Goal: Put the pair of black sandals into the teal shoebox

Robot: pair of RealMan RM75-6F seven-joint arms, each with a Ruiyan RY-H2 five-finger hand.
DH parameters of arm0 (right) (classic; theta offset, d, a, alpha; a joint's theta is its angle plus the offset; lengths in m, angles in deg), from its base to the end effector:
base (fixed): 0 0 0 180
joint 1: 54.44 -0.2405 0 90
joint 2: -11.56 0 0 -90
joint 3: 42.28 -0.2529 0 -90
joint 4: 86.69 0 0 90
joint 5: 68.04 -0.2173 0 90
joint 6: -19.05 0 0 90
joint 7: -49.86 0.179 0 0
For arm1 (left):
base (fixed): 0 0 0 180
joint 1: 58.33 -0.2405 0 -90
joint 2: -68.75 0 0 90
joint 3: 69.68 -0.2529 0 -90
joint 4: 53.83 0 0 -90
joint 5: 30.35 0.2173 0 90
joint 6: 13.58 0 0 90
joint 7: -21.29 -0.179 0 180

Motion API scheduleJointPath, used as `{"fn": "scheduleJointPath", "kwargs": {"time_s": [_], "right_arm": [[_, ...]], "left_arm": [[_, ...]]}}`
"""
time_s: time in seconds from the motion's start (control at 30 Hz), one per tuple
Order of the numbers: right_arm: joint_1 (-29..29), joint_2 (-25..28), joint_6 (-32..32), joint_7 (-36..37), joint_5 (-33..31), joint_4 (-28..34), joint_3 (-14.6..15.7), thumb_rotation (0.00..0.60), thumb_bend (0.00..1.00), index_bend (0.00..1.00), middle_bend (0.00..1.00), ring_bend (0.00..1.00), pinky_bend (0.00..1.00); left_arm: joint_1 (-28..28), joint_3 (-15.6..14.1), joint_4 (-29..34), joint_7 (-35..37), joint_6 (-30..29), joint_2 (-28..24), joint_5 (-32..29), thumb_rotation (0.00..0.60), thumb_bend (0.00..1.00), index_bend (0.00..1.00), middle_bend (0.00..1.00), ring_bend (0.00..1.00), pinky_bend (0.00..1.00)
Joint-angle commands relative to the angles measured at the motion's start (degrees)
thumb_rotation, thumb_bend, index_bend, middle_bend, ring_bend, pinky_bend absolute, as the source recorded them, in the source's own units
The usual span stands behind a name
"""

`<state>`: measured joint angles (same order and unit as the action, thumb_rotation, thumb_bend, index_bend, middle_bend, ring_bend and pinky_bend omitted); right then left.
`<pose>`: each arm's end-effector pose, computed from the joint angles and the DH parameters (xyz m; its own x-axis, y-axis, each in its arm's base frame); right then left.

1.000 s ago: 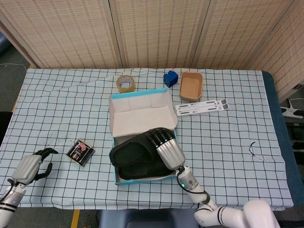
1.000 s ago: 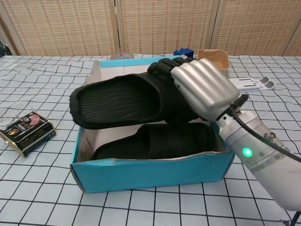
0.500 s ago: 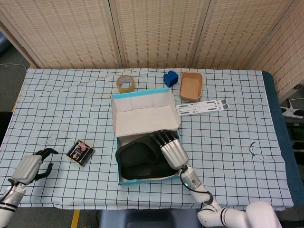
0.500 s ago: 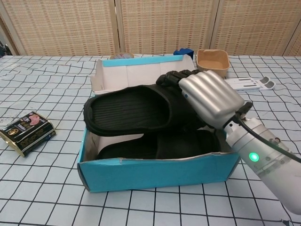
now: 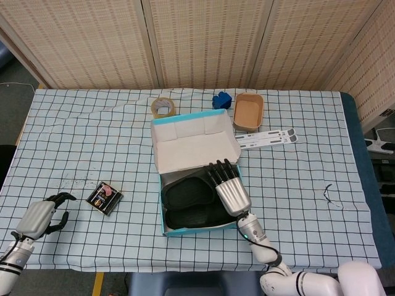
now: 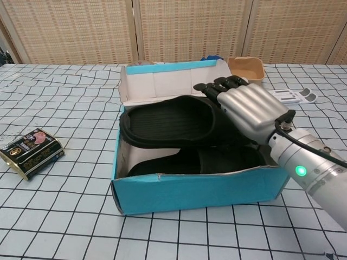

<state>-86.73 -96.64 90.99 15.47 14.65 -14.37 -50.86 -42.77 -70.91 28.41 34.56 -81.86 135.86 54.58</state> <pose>-0.1174 -0.3163 -0.0849 0.5541 0.0729 0.8292 -0.7401 -0.4127 0.5309 -0.3344 0.2588 0.0992 0.3215 0.2825 0.9038 0.9468 -0.0848 -0.3104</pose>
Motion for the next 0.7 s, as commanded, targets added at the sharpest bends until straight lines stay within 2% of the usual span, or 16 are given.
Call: {"fn": "scheduleJointPath", "kwargs": {"time_s": [0.03, 0.3, 0.53, 0.7], "right_arm": [[-0.03, 0.58, 0.31, 0.41, 0.41, 0.74, -0.12, 0.6, 0.0, 0.0, 0.04, 0.0, 0.0], [0.27, 3.47, -0.18, 2.42, -0.03, 6.56, -0.47, 0.6, 0.0, 0.0, 0.0, 0.0, 0.0], [0.62, 10.2, -4.5, 5.95, -3.18, 20.23, -0.17, 0.6, 0.0, 0.0, 0.0, 0.0, 0.0], [0.65, 13.6, -5.59, 6.31, -3.83, 26.49, 0.16, 0.6, 0.0, 0.0, 0.0, 0.0, 0.0]], "left_arm": [[-0.02, -0.02, -0.01, -0.11, 0.05, 0.01, -0.07, 0.6, 0.57, 0.29, 0.23, 0.28, 0.45], [0.05, -0.01, 0.0, -0.18, 0.44, 0.01, -0.35, 0.6, 0.57, 0.29, 0.23, 0.28, 0.46], [0.09, 0.11, -0.02, -0.02, 0.57, 0.0, -0.55, 0.6, 0.57, 0.29, 0.23, 0.28, 0.45], [0.11, 0.1, -0.12, -0.01, 0.55, 0.0, -0.47, 0.6, 0.57, 0.29, 0.23, 0.28, 0.45]]}}
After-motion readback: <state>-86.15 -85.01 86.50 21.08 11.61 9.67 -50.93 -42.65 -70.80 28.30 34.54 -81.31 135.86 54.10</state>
